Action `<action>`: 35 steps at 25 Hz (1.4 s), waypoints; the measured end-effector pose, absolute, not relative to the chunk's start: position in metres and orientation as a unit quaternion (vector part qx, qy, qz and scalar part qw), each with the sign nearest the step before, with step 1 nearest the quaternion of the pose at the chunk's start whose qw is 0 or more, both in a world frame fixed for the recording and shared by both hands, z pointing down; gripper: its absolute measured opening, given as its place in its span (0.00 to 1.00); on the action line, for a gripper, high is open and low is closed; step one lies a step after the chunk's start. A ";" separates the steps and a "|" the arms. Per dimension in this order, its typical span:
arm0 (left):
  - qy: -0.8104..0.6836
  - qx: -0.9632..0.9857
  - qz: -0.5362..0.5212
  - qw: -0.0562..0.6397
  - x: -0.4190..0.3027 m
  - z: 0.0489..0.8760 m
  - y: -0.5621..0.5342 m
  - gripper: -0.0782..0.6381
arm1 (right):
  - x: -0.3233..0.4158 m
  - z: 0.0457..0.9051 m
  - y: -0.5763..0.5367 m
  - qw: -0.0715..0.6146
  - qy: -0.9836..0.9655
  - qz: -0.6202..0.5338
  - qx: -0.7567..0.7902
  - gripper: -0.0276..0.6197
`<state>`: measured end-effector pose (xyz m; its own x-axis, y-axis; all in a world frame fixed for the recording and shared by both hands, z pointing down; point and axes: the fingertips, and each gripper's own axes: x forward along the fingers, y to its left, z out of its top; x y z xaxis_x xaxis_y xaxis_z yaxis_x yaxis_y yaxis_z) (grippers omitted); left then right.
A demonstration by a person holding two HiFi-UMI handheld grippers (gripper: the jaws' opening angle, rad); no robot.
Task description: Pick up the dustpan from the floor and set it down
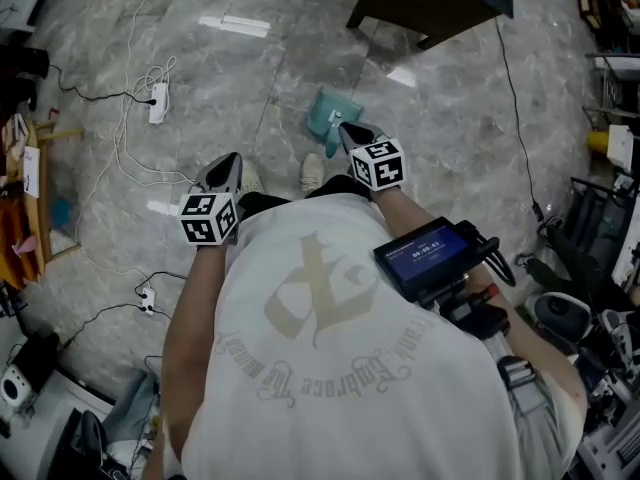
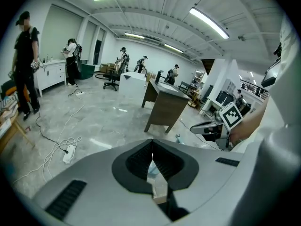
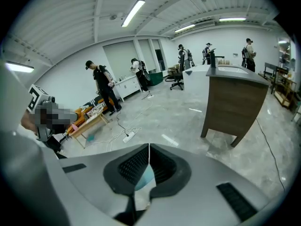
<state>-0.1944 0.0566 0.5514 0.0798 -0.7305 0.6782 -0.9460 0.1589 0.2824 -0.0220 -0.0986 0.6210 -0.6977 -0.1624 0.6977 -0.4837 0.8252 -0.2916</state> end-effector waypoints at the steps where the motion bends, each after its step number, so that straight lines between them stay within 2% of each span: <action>1: -0.656 0.637 0.148 0.376 -0.196 0.552 0.053 0.13 | -0.021 0.622 -0.101 0.344 -0.888 0.239 0.191 0.07; 13: -0.583 0.694 0.184 0.379 -0.225 0.534 -0.019 0.13 | 0.014 0.622 -0.137 0.370 -0.822 0.306 0.307 0.08; 14: -0.578 0.698 0.187 0.380 -0.228 0.532 -0.023 0.13 | 0.013 0.622 -0.137 0.372 -0.816 0.313 0.312 0.09; 17: -0.564 0.707 0.191 0.380 -0.238 0.541 -0.018 0.13 | 0.009 0.634 -0.129 0.381 -0.800 0.324 0.332 0.24; 22: -0.552 0.720 0.195 0.372 -0.258 0.554 0.007 0.13 | -0.001 0.665 -0.109 0.393 -0.768 0.341 0.374 0.36; 27: -0.555 0.714 0.201 0.377 -0.273 0.554 0.018 0.13 | 0.000 0.683 -0.112 0.404 -0.728 0.376 0.407 0.42; 35: -0.571 0.693 0.206 0.390 -0.295 0.560 0.050 0.13 | 0.005 0.719 -0.107 0.441 -0.664 0.418 0.436 0.42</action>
<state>-0.2953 0.0502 0.5601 0.2637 -0.6295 0.7309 -0.9514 -0.0447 0.3048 0.0052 -0.1075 0.7194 -0.2320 -0.2102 0.9497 -0.9473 0.2706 -0.1715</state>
